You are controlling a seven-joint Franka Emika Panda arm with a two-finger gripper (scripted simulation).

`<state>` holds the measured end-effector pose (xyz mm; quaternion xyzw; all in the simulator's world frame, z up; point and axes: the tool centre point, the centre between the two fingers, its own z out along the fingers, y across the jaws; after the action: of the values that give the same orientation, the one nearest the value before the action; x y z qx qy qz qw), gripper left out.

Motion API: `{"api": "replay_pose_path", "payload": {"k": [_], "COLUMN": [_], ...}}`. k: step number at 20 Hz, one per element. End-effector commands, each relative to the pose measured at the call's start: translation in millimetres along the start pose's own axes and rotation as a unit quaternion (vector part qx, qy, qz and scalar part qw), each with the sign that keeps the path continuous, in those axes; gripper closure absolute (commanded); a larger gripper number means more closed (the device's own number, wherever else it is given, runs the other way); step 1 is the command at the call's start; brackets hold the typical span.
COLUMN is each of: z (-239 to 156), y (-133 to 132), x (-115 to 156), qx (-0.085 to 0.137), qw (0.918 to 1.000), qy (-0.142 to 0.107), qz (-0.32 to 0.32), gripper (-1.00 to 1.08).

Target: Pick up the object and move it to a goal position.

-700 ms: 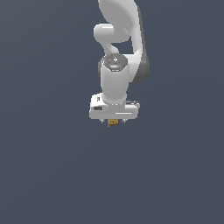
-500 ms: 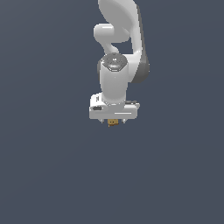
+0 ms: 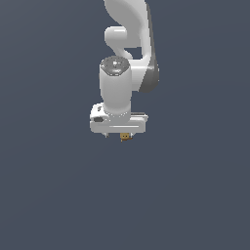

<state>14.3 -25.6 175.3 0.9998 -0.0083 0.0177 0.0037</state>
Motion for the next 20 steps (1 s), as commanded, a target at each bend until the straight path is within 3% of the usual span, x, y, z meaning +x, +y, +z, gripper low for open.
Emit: {"api": "replay_pose_path", "payload": {"k": [1, 10, 20], "z": [1.6, 30.1, 86.2], "y": [-1.6, -7.7, -22.0], "x": [-1.0, -23.1, -80.4], "qx": [0.000, 0.001, 0.003], "qw": [1.0000, 0.9997, 0.9976], "qy": [-0.001, -0.004, -0.013], "qz": [-0.002, -0.022, -0.068], "gripper": [-0.92, -0.92, -0.92]}}
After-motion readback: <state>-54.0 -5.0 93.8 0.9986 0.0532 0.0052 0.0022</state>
